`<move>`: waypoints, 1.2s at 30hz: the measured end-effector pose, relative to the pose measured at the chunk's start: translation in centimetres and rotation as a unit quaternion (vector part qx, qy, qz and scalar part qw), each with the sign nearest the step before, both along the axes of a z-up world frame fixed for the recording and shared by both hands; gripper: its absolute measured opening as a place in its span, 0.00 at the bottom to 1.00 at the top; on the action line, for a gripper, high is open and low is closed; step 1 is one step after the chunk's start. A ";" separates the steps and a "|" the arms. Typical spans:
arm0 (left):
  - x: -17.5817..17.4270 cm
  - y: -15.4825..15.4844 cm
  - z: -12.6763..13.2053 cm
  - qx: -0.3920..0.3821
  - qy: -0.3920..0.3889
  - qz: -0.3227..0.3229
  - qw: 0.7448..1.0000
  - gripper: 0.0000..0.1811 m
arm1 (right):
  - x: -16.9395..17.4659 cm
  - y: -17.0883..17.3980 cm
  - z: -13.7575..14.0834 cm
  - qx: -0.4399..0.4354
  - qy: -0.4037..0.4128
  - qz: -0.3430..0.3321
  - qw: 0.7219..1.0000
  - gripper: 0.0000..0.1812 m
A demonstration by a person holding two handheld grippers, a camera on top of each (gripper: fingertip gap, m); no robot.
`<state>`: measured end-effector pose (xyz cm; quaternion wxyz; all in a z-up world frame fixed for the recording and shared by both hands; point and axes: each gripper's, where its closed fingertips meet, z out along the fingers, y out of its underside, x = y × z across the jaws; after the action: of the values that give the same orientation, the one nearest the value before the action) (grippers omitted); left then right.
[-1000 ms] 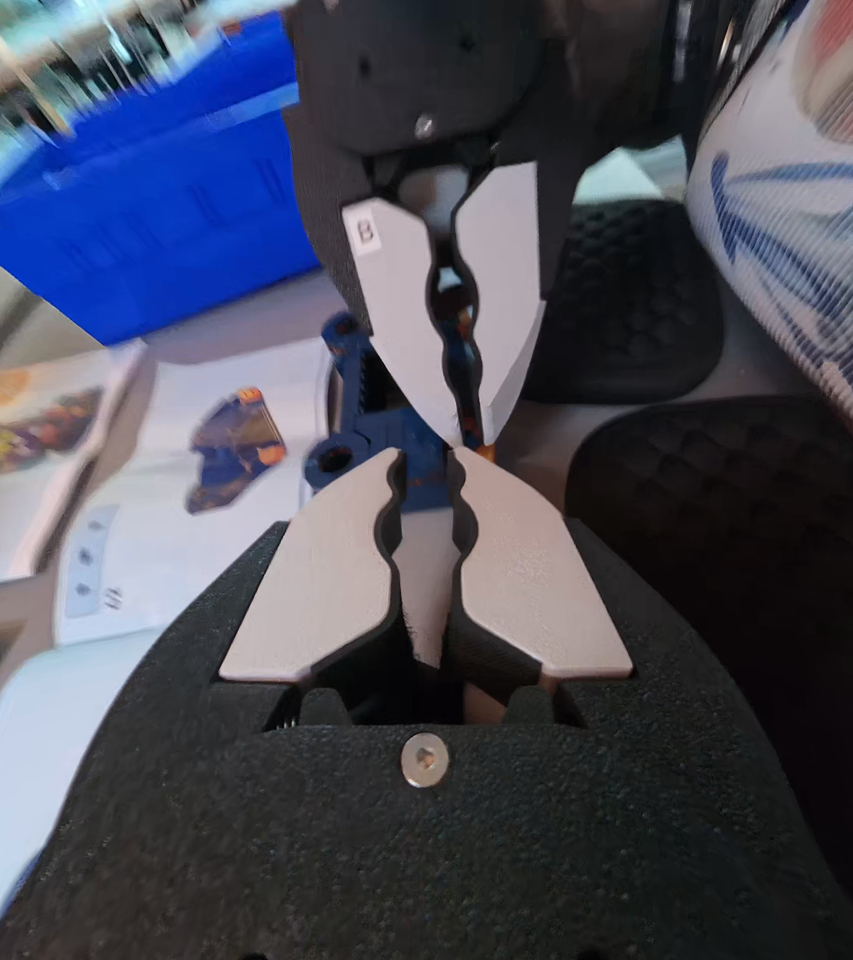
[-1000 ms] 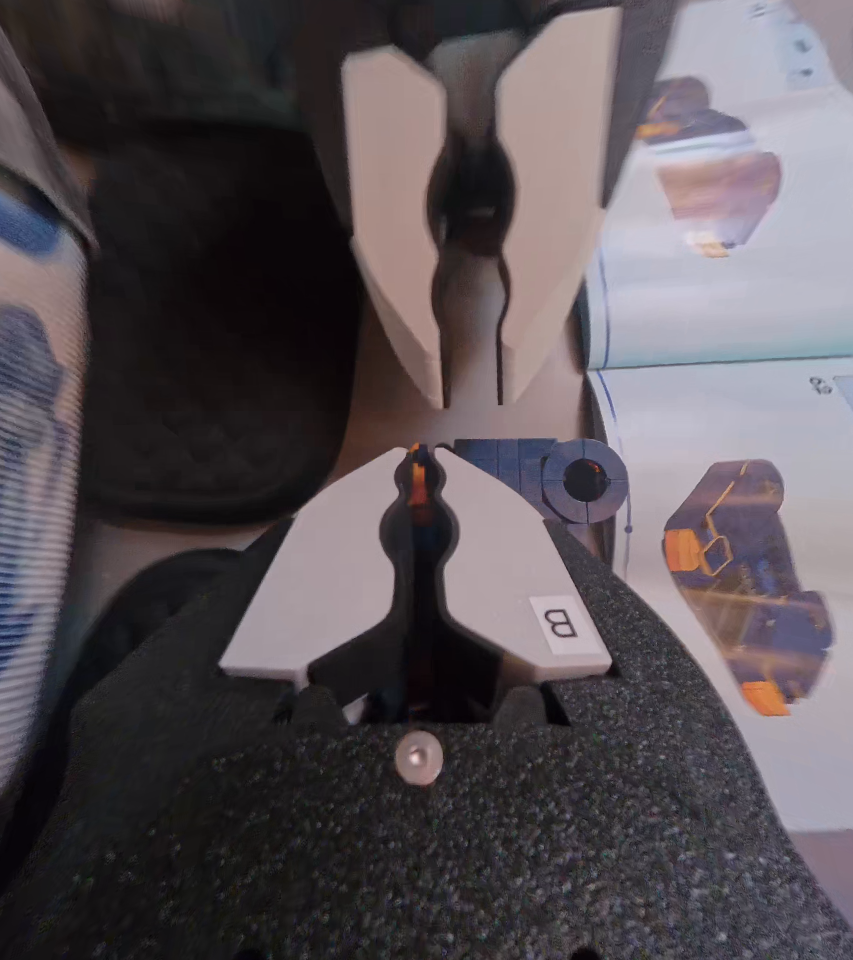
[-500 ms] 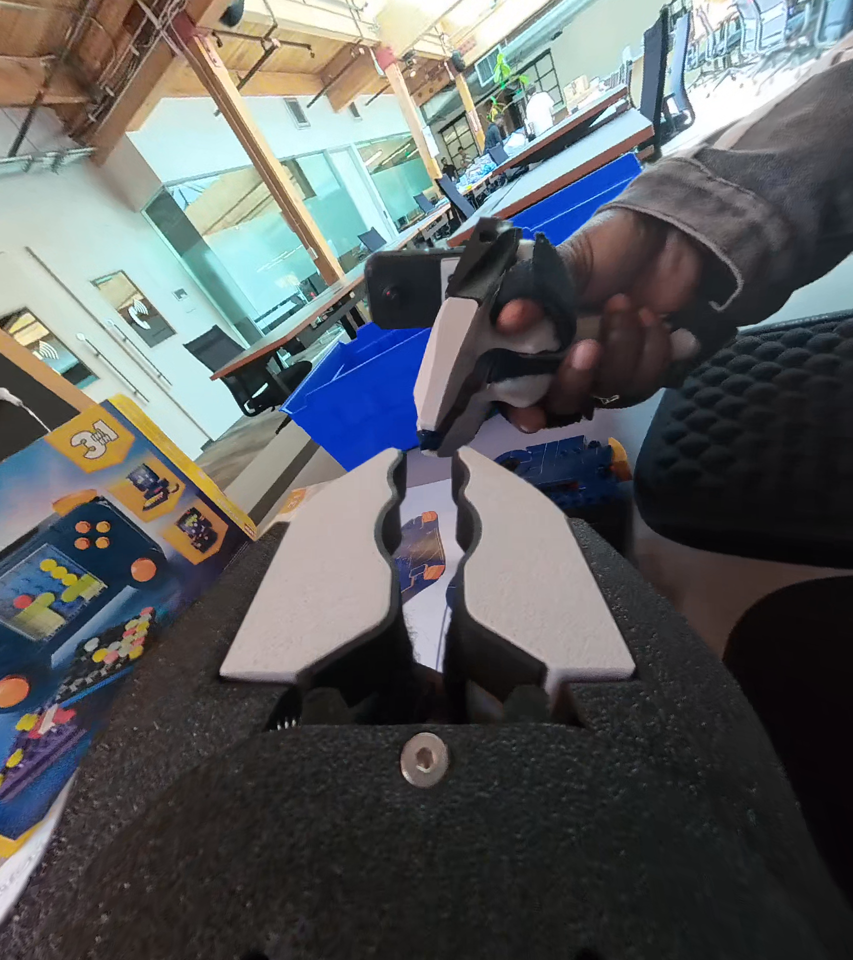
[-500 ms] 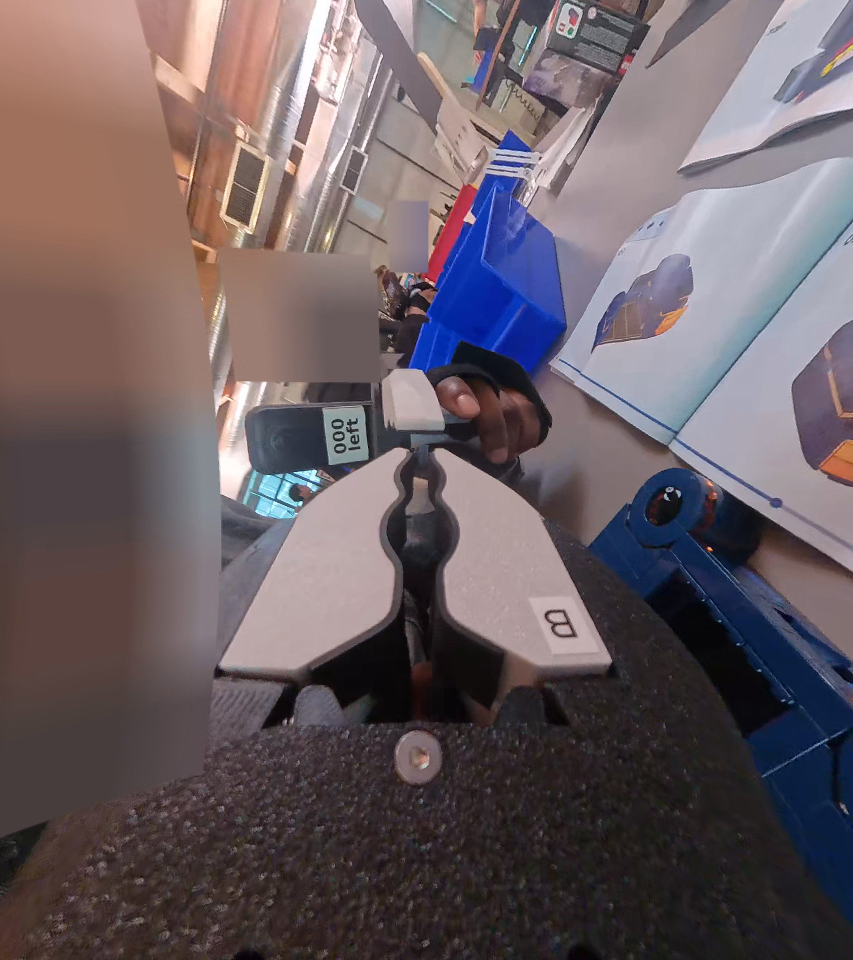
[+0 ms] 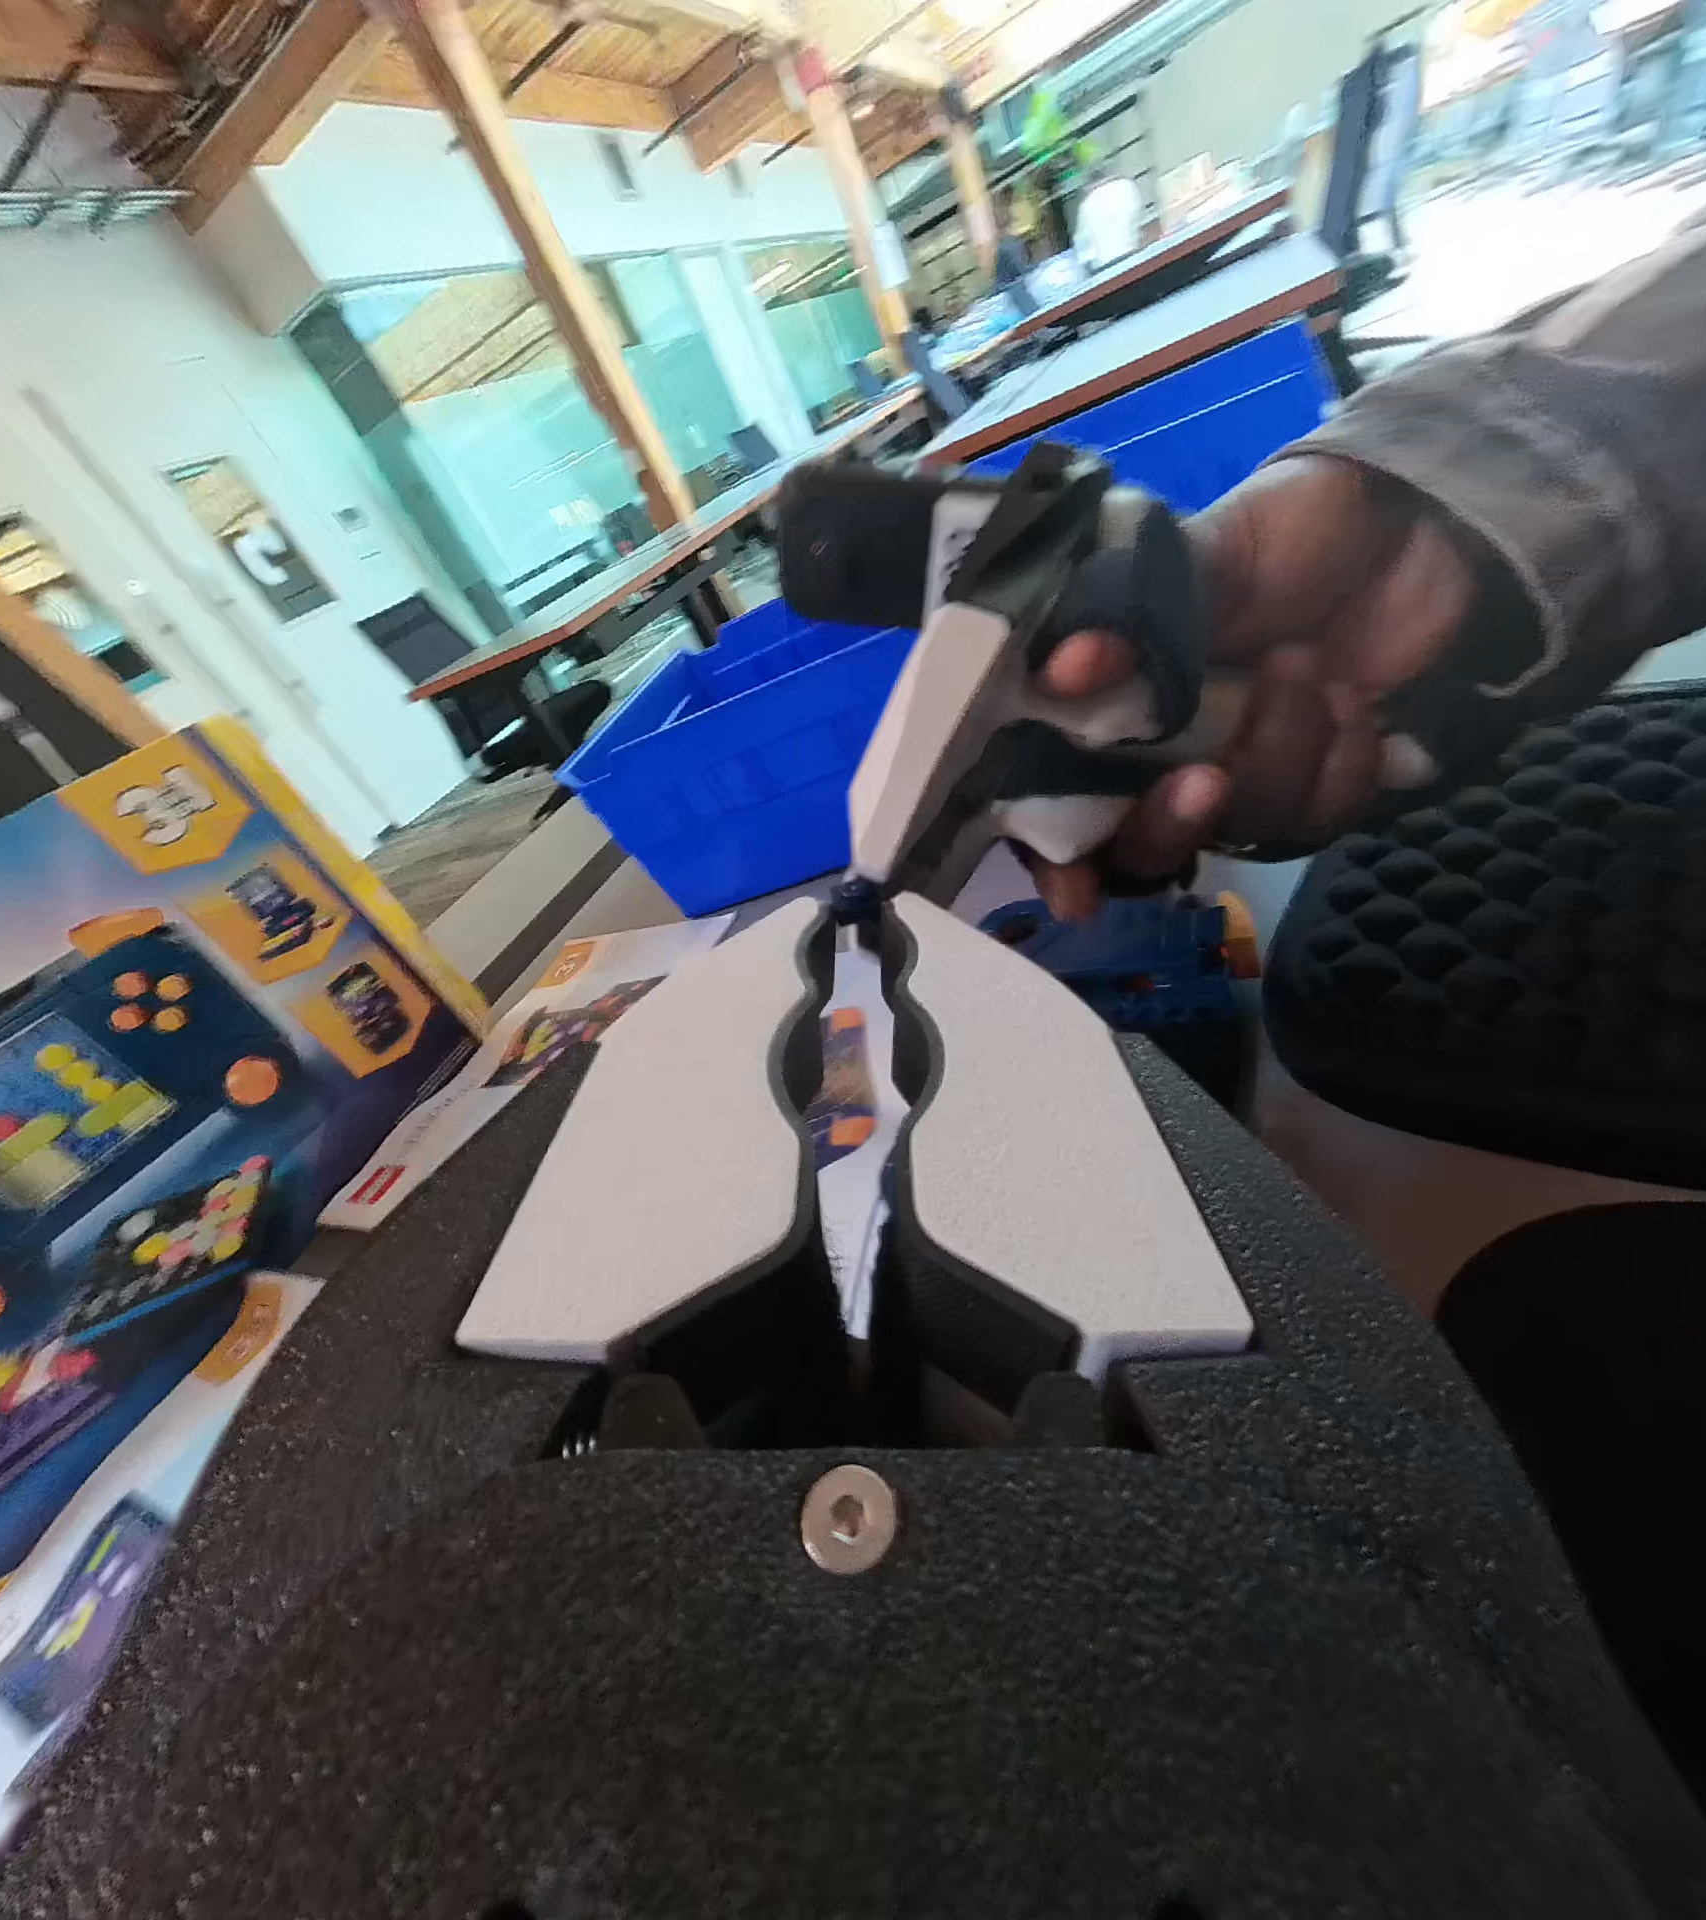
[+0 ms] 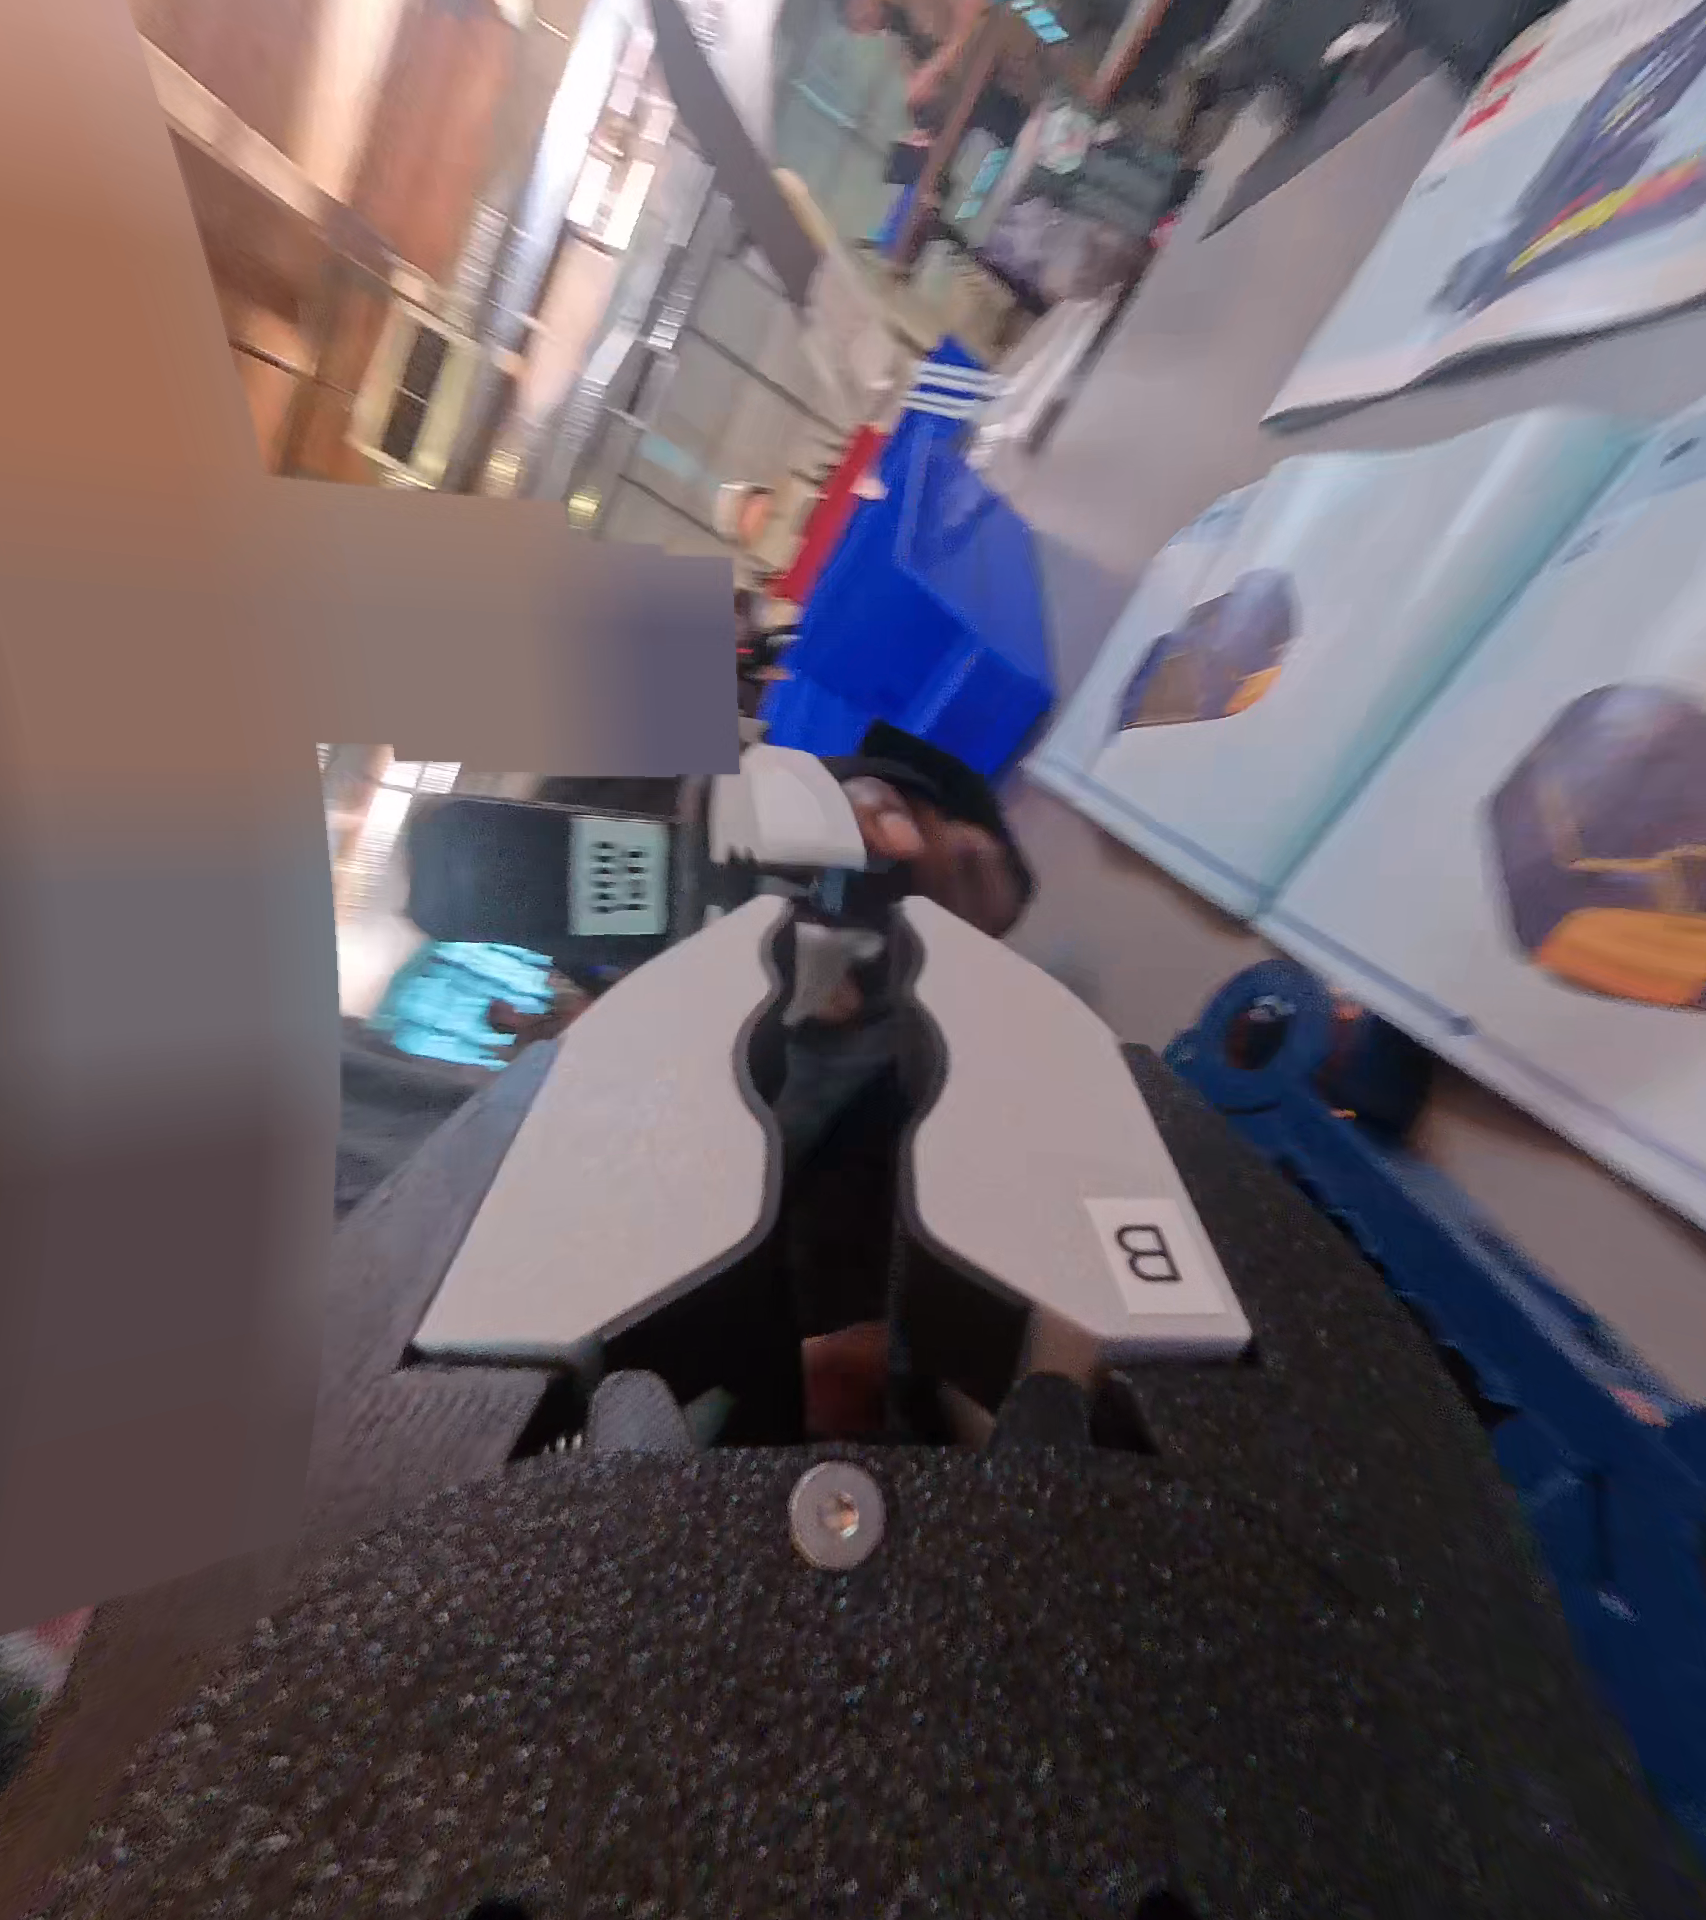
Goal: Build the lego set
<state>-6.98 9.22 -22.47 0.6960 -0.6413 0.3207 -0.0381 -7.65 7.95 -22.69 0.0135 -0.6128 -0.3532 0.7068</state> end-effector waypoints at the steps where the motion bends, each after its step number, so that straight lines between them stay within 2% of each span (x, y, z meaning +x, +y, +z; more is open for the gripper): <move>1: -0.6 0.3 -0.1 0.000 0.005 0.024 1.000 0.04 | -0.1 0.5 -0.4 0.056 -0.007 -0.021 0.998 0.12; 3: -1.8 0.9 -0.4 0.000 0.026 0.080 0.996 0.04 | -0.3 1.8 -0.4 0.197 -0.010 -0.075 0.978 0.12; 6: -3.0 1.4 -0.9 0.006 0.091 0.143 0.986 0.04 | -0.7 2.7 0.3 0.415 -0.015 -0.123 0.901 0.08; 8: -3.0 1.5 -1.0 0.016 0.135 0.166 0.977 0.04 | -1.1 2.4 0.3 0.490 -0.024 -0.124 0.863 0.06; 11: -2.8 1.5 -1.2 0.030 0.189 0.180 0.965 0.04 | -1.6 1.9 -0.2 0.526 -0.031 -0.113 0.842 0.06; 21: -2.1 1.4 -1.6 0.061 0.293 0.190 0.935 0.04 | -1.8 1.7 -1.2 0.554 -0.057 -0.086 0.826 0.05; 27: -1.4 1.3 -1.6 0.071 0.288 0.170 0.940 0.05 | -1.4 1.8 -1.4 0.550 -0.054 -0.076 0.830 0.03; 30: -0.9 0.9 -1.6 0.054 0.268 0.122 0.954 0.11 | -0.7 2.3 -1.3 0.537 -0.052 -0.077 0.839 0.03; 32: -0.6 -0.2 -4.0 -0.040 0.262 0.022 0.964 0.16 | 0.1 2.6 -1.3 0.529 -0.050 -0.072 0.844 0.03; 34: -1.0 -1.1 -5.0 -0.134 0.172 -0.036 0.975 0.25 | 1.3 2.8 -1.5 0.522 -0.055 -0.062 0.849 0.03; 36: -1.0 -2.3 -5.2 -0.195 0.120 -0.101 0.968 0.28 | 2.7 3.3 -2.0 0.524 -0.066 -0.060 0.847 0.03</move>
<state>-8.00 6.92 -27.67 0.5067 -0.7288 0.4511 -0.0930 -4.96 11.25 -24.68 0.3513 -0.5796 -0.6337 0.3728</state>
